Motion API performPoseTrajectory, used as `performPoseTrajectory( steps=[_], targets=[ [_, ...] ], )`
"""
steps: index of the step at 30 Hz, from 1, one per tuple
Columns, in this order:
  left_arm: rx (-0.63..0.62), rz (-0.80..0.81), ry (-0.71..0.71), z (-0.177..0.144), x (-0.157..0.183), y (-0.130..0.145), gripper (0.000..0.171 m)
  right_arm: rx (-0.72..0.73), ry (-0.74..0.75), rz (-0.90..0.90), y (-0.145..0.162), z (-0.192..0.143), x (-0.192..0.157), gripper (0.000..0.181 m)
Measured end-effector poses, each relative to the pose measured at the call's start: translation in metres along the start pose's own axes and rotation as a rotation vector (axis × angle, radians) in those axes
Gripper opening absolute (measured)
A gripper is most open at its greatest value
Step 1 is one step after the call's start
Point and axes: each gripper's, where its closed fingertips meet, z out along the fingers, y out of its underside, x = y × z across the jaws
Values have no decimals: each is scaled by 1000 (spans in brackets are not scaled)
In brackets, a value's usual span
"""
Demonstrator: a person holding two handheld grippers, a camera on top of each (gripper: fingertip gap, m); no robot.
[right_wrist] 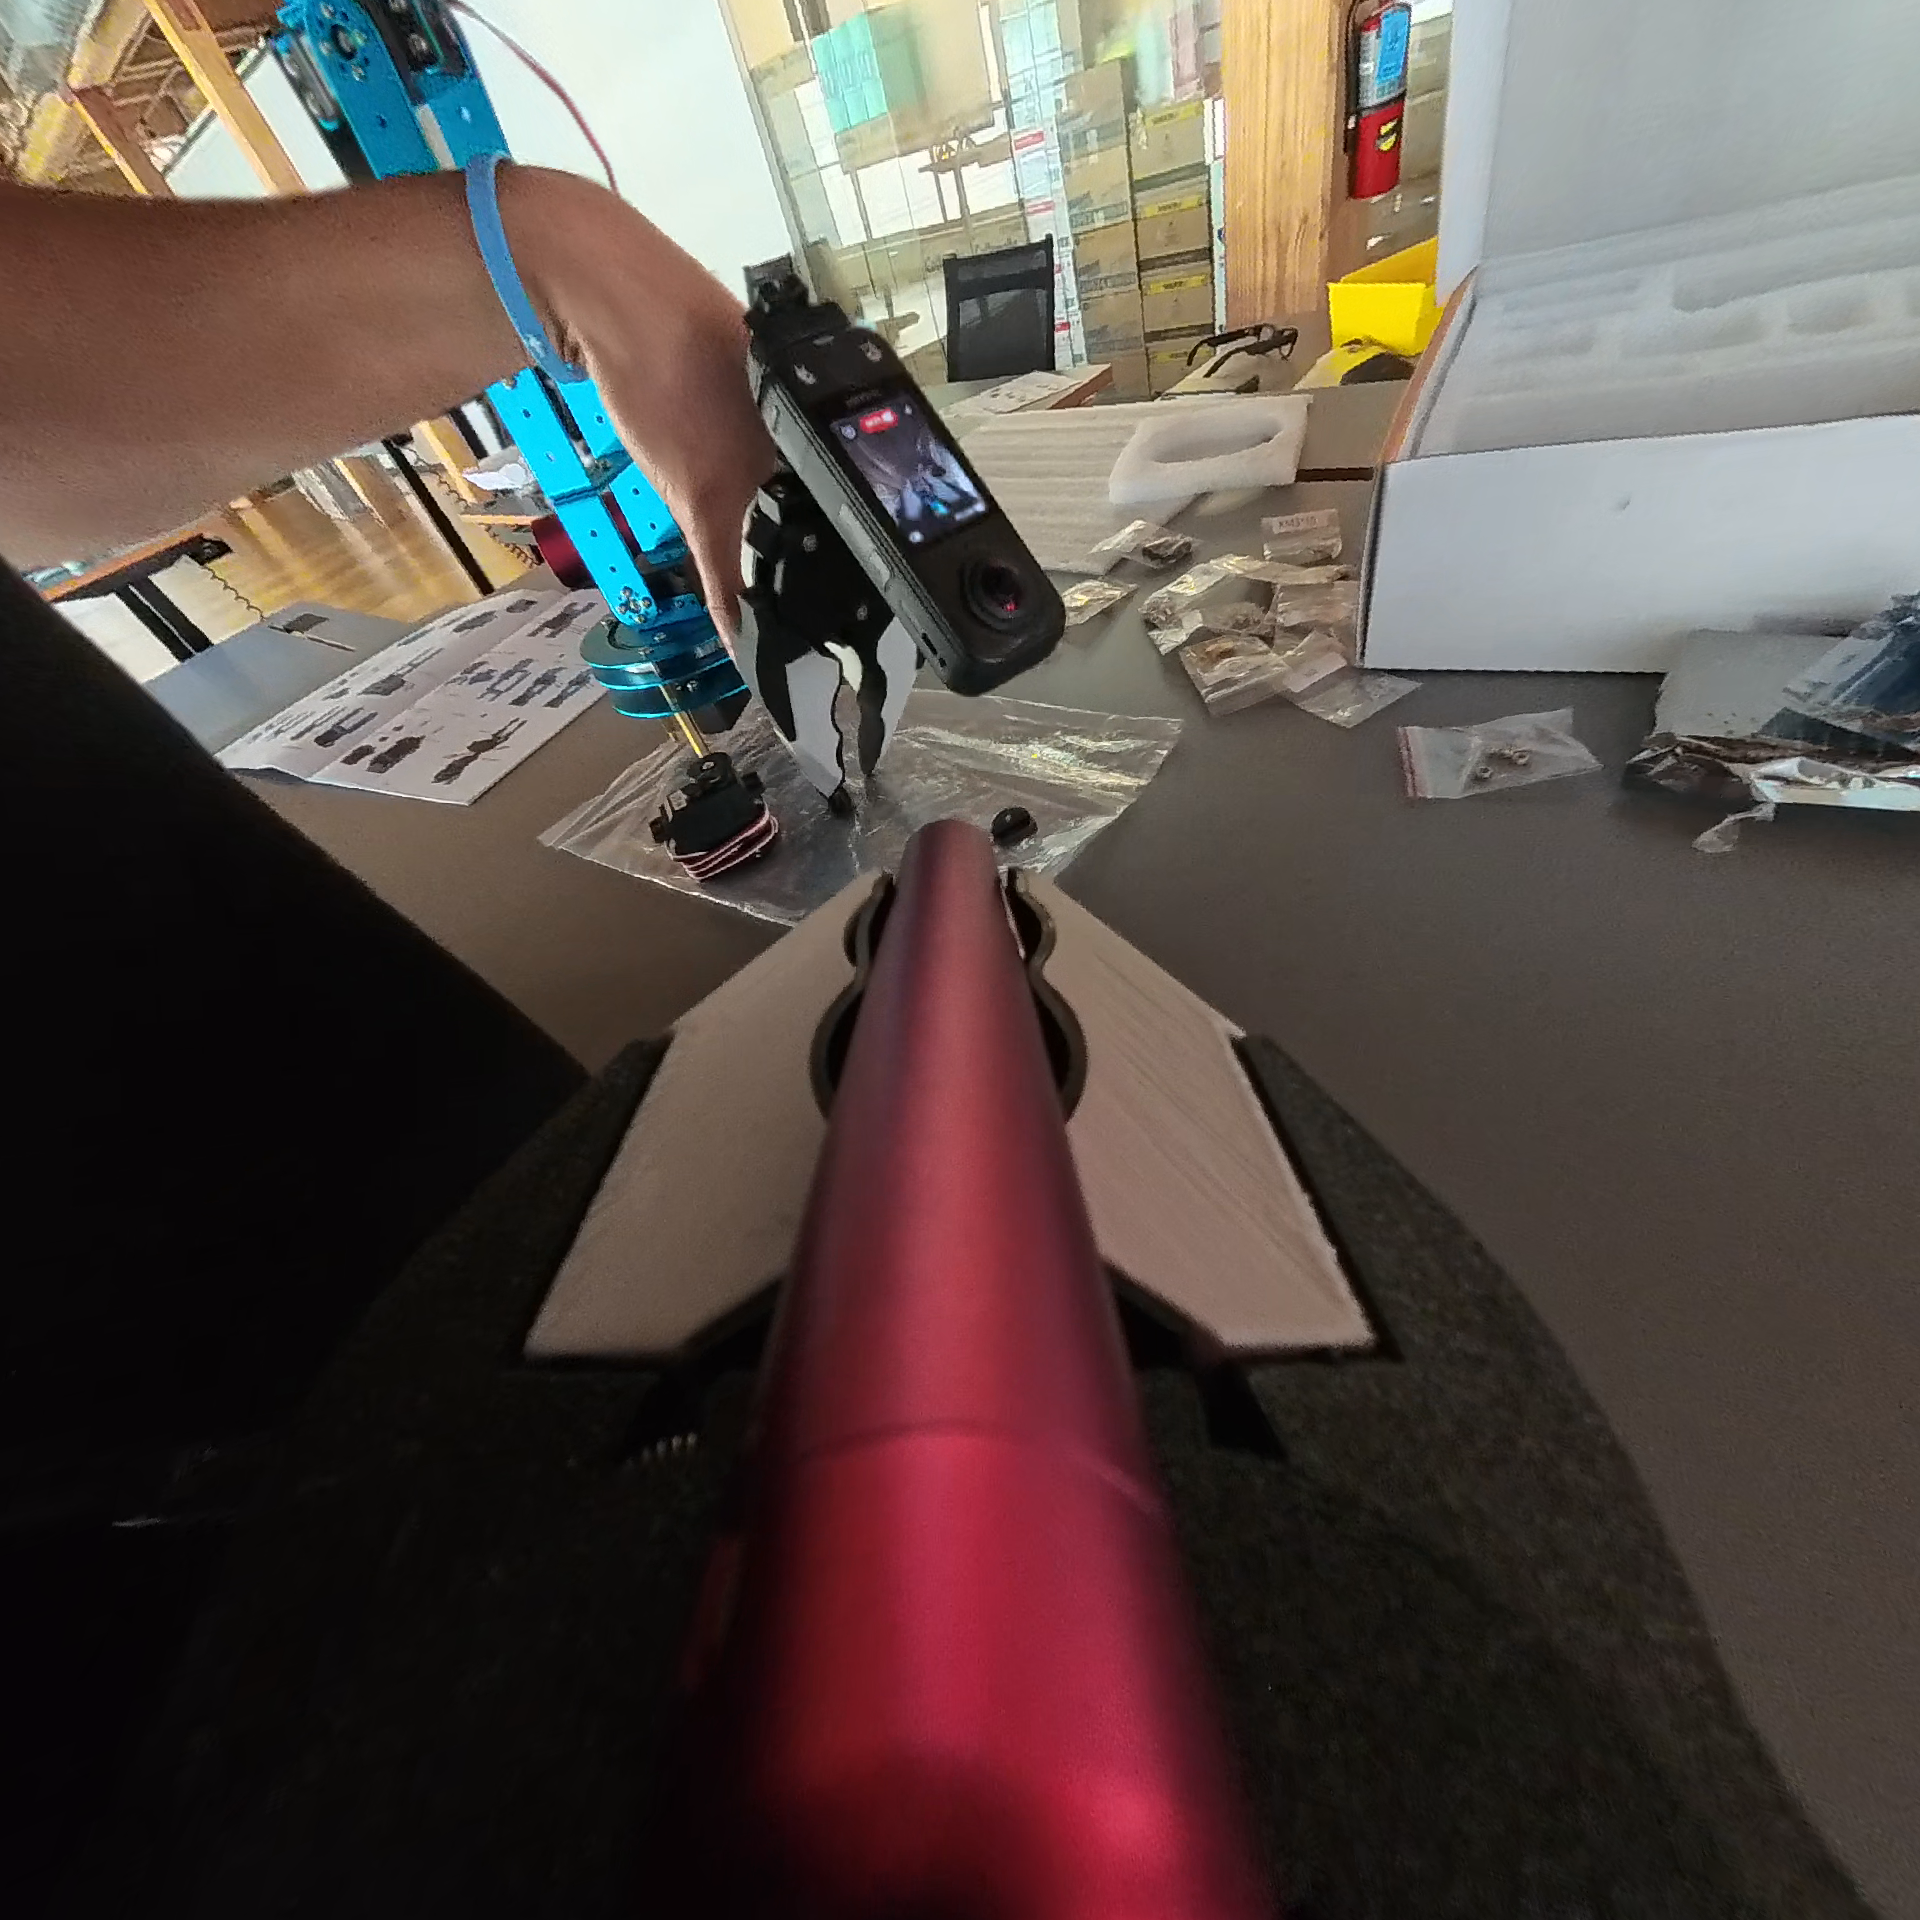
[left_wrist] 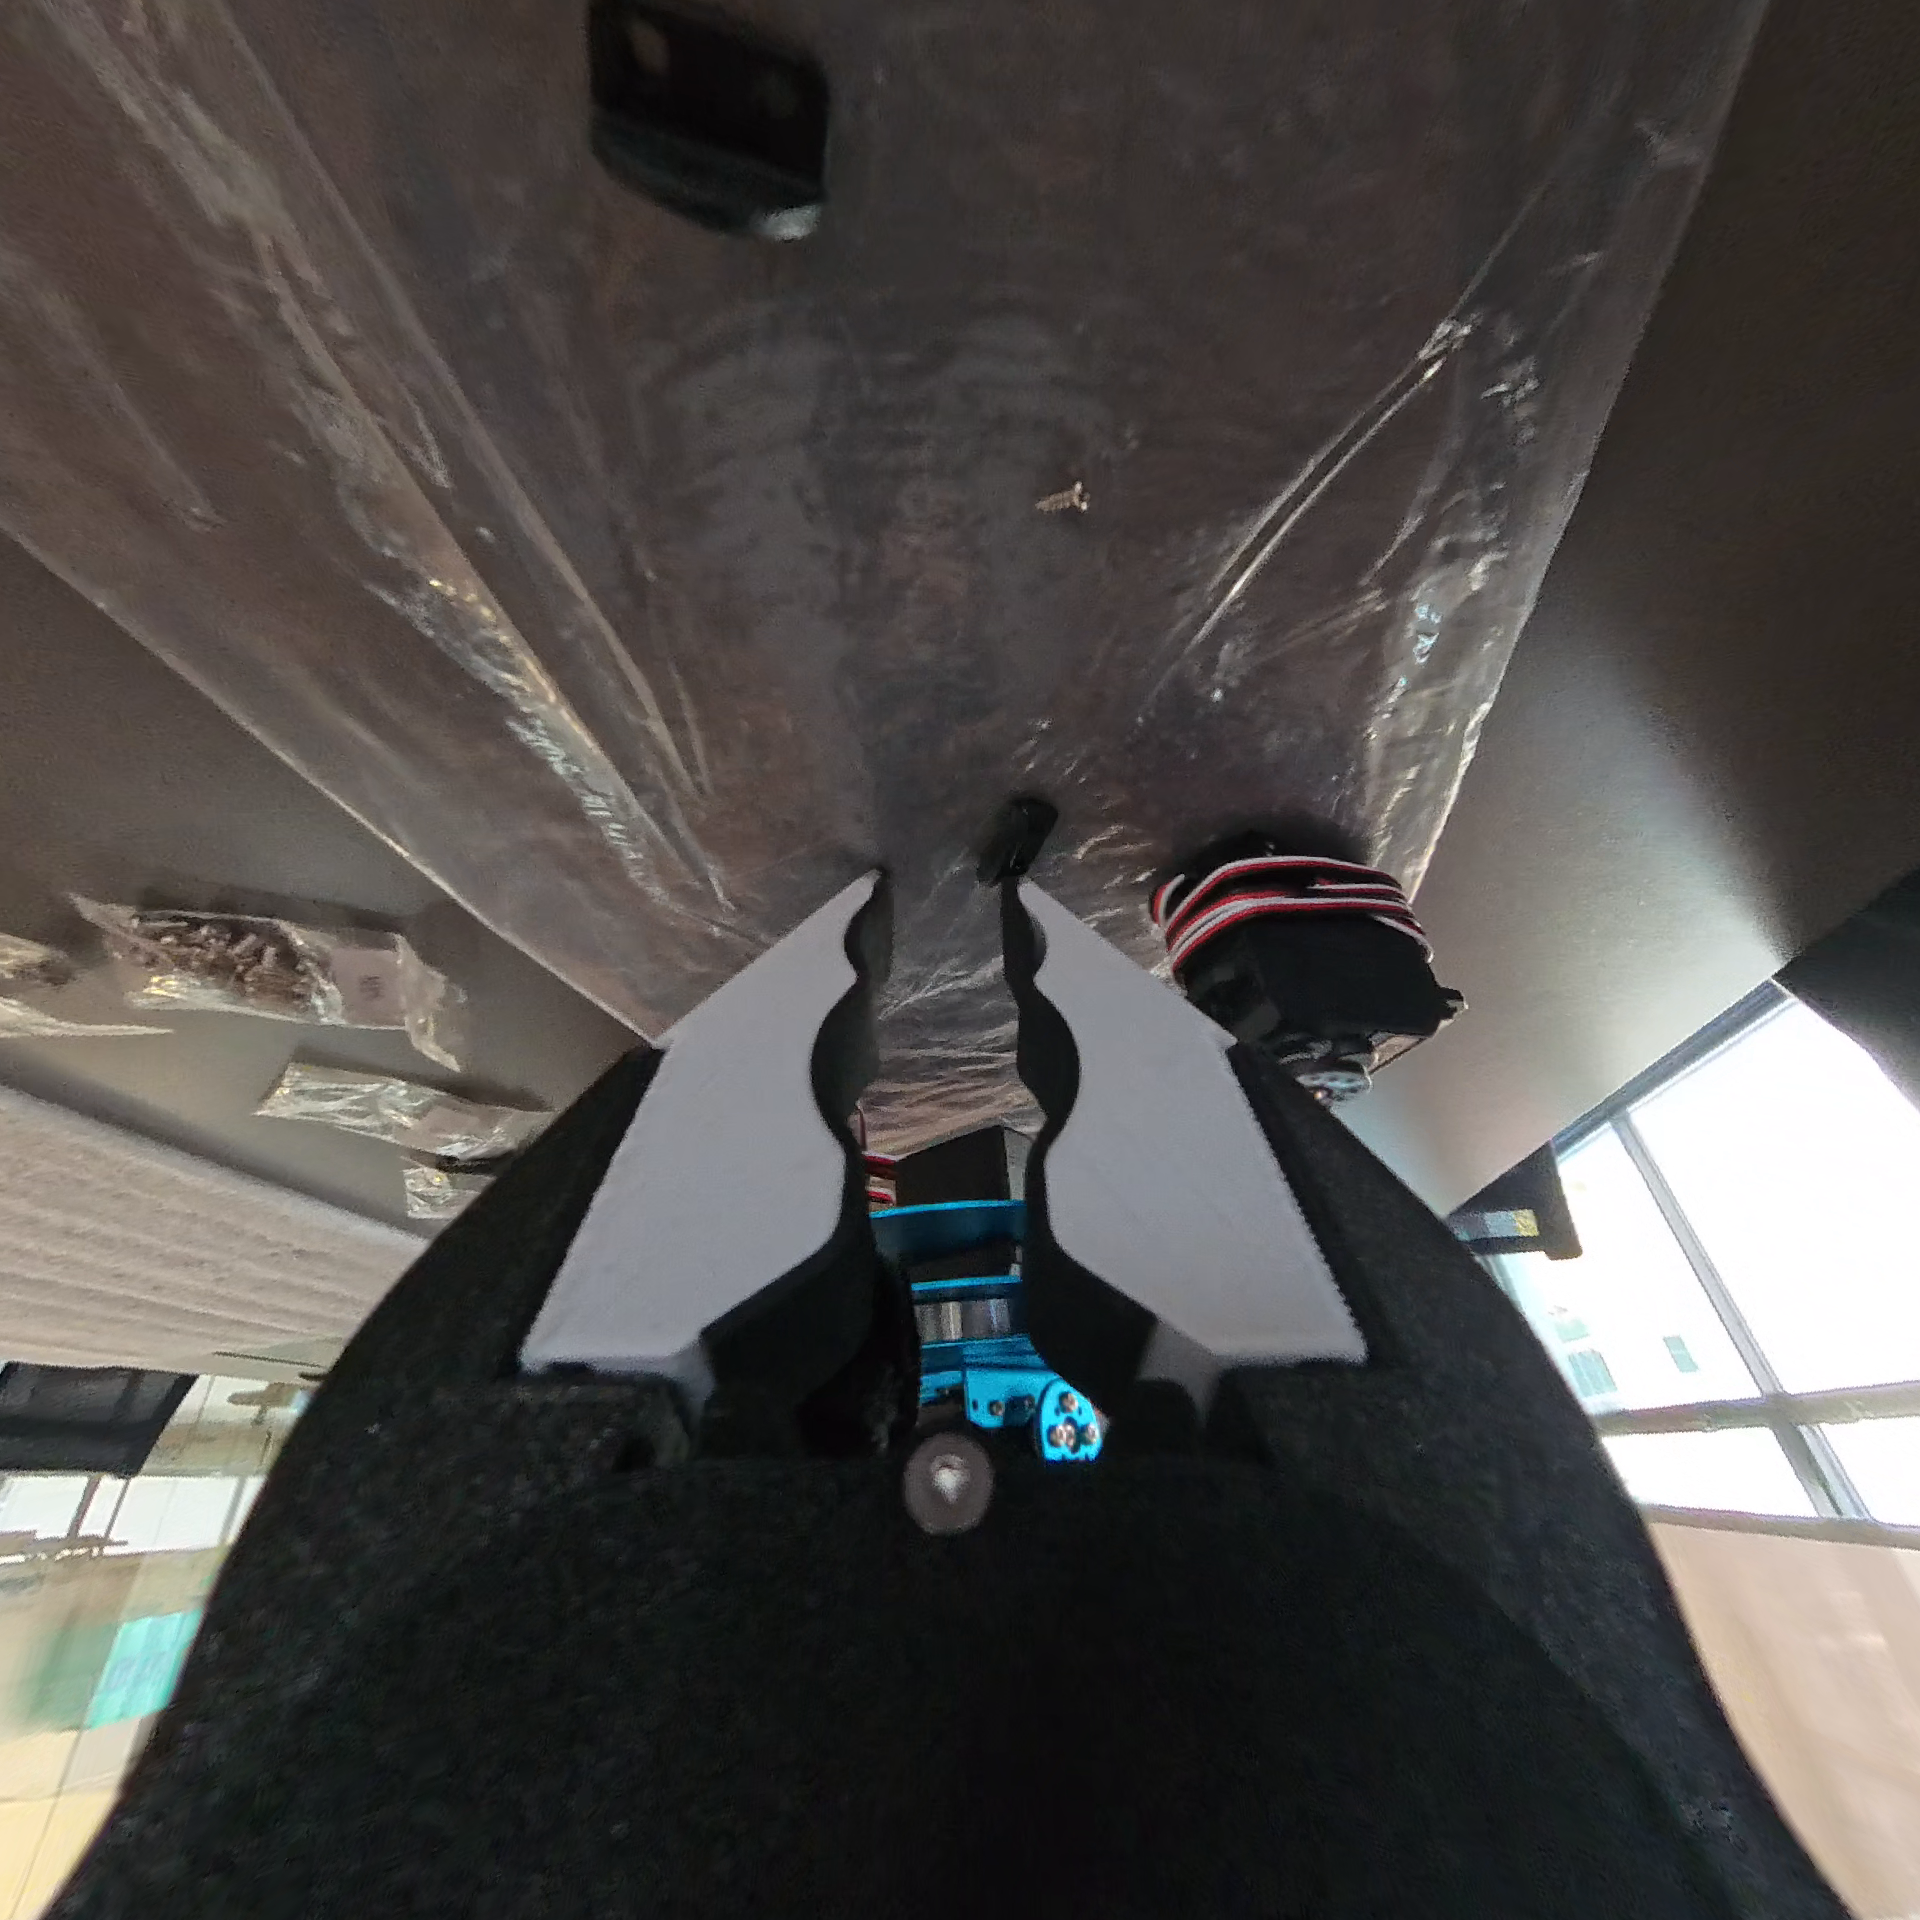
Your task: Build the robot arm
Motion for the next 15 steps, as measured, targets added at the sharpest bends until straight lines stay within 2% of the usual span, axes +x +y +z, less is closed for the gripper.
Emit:
performPoseTrajectory(
  steps=[6,9,11,15],
  targets=[
    [31,20,38,-2,11,-1,20,-3,-2,1,0,7,-5,22],
    [31,15,-12,-5,4,2,21,-22,-1,-15,1,13,-7,22],
    [51,-15,10,-3,4,-1,20,-27,-6,-26,0,16,-10,22],
    [58,36,-3,0,5,-1,18,-24,-22,-30,-3,20,-14,22]
  ],
)
